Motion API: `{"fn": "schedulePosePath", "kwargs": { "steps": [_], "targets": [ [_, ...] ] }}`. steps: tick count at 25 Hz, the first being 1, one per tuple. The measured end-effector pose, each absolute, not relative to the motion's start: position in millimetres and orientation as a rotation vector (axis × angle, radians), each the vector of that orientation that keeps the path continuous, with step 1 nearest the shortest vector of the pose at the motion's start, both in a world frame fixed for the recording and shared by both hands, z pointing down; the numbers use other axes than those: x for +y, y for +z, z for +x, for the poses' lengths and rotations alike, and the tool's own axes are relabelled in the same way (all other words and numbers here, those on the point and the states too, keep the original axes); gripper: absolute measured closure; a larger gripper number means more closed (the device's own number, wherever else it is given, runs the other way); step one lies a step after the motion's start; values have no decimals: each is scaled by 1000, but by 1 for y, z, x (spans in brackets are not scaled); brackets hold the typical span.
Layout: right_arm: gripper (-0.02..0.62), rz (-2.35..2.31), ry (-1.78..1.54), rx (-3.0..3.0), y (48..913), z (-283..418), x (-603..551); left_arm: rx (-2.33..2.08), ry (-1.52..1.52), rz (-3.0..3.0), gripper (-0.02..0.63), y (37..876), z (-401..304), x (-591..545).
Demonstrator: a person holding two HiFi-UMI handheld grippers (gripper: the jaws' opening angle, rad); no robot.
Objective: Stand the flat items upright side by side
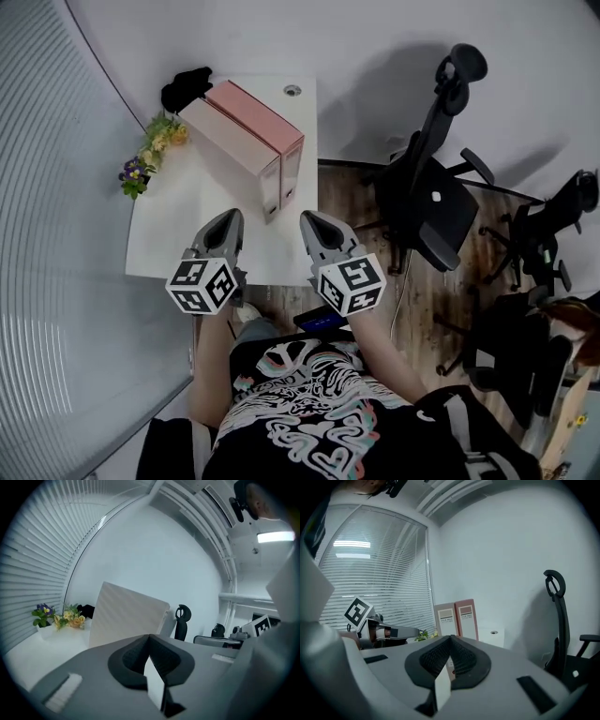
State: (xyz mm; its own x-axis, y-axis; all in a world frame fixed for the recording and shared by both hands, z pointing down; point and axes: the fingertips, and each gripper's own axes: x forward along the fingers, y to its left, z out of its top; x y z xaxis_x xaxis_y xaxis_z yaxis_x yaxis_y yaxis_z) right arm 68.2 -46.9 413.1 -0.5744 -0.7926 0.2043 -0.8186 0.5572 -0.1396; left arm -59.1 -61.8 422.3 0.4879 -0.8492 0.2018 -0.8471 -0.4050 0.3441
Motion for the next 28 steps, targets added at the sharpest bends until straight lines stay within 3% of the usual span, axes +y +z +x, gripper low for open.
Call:
{"fn": "schedulePosePath", "kwargs": {
  "steps": [10,28],
  "targets": [
    [596,1417,236,-2669,395,97,-28,-1622,-67,2347,606,385,-52,-26],
    [597,1422,248,-2626,399,115,-27,-1631,-45,2322,606,390,-37,-26]
  ]
}}
